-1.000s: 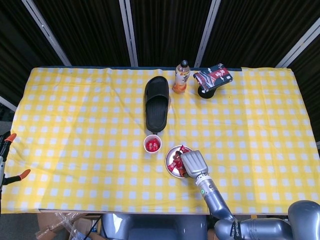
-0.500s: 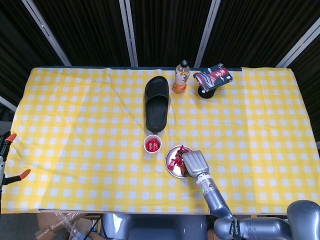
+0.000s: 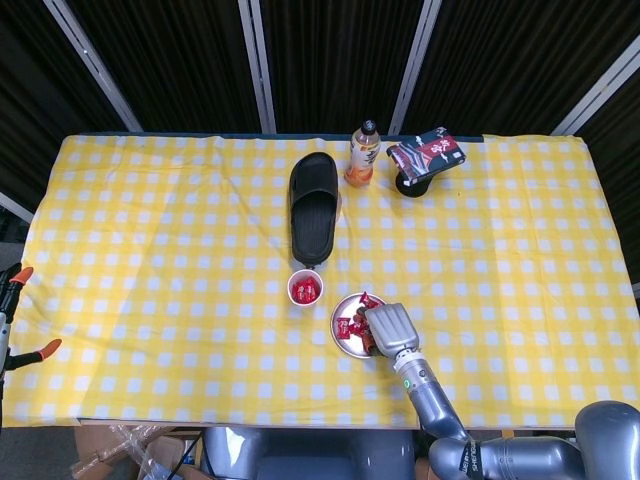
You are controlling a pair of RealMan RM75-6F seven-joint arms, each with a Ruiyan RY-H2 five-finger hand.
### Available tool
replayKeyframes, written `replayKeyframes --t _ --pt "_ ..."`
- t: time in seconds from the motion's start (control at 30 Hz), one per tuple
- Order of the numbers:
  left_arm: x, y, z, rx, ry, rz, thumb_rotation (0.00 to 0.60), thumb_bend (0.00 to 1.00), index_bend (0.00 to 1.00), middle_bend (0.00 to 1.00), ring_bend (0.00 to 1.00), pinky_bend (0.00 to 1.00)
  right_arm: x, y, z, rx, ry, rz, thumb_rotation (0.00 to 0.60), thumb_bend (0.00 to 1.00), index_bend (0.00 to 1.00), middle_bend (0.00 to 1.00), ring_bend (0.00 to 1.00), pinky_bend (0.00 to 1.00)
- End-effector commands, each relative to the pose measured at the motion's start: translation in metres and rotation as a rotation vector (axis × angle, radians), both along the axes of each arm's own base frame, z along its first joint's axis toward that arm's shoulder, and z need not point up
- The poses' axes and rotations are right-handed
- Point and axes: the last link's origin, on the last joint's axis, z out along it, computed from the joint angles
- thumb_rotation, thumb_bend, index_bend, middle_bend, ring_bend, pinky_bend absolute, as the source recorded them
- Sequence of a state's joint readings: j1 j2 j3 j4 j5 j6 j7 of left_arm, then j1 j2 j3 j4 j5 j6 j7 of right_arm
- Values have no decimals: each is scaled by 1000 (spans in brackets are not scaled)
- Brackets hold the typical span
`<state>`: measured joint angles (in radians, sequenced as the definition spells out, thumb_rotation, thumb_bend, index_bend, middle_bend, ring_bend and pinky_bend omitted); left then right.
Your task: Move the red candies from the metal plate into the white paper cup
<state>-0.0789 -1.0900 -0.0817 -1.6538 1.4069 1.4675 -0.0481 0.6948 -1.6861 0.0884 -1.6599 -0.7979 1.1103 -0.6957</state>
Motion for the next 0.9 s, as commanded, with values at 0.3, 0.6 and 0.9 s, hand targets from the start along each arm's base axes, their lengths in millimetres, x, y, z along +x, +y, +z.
replayKeyframes --t 0.3,0.6,0.9 --pt "0 0 0 0 -4 -2 600 39 30 0 0 0 4 3 2 4 -34 7 600 548 542 818 891 846" --pt "0 0 1 2 -6 -3 600 39 30 0 0 0 13 4 10 -11 -69 28 600 549 551 818 891 846" --pt "0 0 1 2 -8 -3 600 39 30 0 0 0 22 0 22 -44 -101 42 600 549 551 818 891 846"
